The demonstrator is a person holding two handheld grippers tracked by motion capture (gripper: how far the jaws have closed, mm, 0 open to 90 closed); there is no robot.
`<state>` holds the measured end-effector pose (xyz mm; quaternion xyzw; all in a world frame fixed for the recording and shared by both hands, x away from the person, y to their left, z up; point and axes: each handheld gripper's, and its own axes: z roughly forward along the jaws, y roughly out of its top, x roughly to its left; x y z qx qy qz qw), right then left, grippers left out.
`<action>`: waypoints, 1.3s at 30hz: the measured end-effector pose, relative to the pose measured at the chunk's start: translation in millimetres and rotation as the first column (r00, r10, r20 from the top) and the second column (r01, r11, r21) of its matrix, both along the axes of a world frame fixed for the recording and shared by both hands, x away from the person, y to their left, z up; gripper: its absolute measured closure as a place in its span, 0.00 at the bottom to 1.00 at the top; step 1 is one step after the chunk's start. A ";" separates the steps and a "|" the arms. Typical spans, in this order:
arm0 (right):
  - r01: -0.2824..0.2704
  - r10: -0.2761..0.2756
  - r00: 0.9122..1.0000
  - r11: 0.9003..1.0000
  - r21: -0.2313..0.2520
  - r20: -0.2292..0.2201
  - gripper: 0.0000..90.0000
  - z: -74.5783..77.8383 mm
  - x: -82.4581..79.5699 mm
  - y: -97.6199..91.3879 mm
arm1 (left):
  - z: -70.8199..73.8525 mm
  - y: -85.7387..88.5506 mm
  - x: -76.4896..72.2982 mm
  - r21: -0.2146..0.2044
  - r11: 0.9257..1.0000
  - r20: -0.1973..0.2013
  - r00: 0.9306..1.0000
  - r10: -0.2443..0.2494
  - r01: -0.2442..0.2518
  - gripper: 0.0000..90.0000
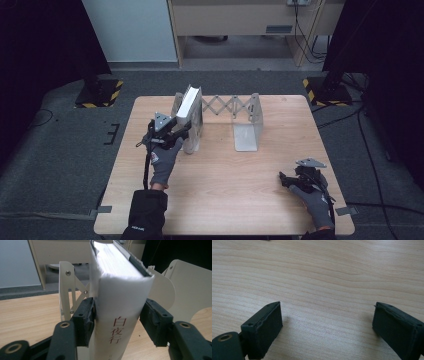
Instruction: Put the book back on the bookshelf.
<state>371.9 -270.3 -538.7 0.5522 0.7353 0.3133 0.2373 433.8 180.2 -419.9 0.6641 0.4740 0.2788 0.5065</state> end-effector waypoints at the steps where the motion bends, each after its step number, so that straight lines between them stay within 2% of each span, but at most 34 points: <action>1: 0.000 0.000 1.000 1.000 0.000 0.000 0.10 0.0 0.0 0.0 | -1.5 -0.5 -0.1 -0.005 1.000 -0.002 1.000 -0.001 0.001 0.51; 6: 0.000 0.000 1.000 1.000 0.001 0.000 0.10 0.0 0.1 -0.1 | -7.1 -5.0 1.2 -0.040 0.999 -0.015 1.000 -0.005 0.004 0.50; 19: -0.001 0.001 1.000 1.000 0.000 0.000 0.10 0.0 0.0 0.0 | -9.6 -22.6 9.1 -0.043 0.999 -0.013 1.000 -0.017 0.017 0.45; 32: 0.000 0.000 1.000 1.000 0.002 -0.002 0.10 0.1 -0.2 0.3 | -10.5 -25.4 16.3 -0.053 0.998 -0.015 1.000 -0.024 0.023 0.42; 37: 0.000 0.000 1.000 1.000 0.002 -0.002 0.10 0.1 -0.2 0.3 | -8.3 -25.6 9.2 -0.025 1.000 -0.007 1.000 -0.017 0.017 0.43; 39: 0.000 0.000 1.000 1.000 0.002 -0.002 0.10 0.1 -0.2 0.2 | -6.7 -23.2 3.6 -0.030 0.999 0.000 1.000 -0.026 0.026 0.40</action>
